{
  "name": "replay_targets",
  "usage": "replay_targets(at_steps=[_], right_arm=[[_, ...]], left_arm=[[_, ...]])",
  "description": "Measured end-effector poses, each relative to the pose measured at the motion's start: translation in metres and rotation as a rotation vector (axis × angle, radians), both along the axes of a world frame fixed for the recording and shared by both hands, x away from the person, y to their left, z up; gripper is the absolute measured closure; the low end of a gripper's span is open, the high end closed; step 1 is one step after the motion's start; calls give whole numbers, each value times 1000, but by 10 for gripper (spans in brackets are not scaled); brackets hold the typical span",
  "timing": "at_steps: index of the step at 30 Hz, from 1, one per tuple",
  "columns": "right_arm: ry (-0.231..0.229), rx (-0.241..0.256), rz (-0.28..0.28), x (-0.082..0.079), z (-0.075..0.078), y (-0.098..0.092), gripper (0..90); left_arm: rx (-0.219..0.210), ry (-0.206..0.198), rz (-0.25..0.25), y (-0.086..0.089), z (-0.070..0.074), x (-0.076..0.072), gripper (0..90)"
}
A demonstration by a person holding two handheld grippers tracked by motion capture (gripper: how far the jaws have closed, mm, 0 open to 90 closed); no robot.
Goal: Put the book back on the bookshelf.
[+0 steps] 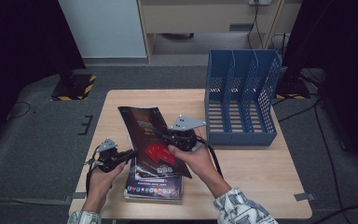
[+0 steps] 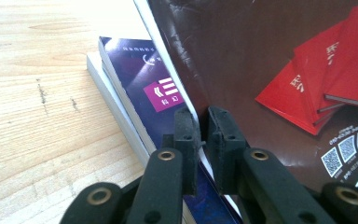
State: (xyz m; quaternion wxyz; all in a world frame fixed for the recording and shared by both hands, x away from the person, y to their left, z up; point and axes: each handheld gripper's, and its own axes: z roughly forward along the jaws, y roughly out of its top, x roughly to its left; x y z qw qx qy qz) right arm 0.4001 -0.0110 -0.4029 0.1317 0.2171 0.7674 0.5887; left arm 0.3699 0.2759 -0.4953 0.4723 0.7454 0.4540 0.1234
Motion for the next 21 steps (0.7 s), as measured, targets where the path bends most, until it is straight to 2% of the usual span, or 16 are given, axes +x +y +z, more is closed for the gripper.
replay_targets(at_steps=[8, 13, 17, 21], right_arm=[[-23, -88, -24, 2, 7, -6, 826], [-29, -91, -18, 3, 18, -9, 788], [-38, -72, -18, 4, 25, -10, 779], [-43, -58, -13, 5, 33, -11, 775]], left_arm=[[11, -39, 8, 0, 8, -3, 847], [37, -92, 10, -3, 15, -6, 852], [29, -124, 10, -4, 19, -9, 854], [39, -148, 6, -5, 22, -11, 856]])
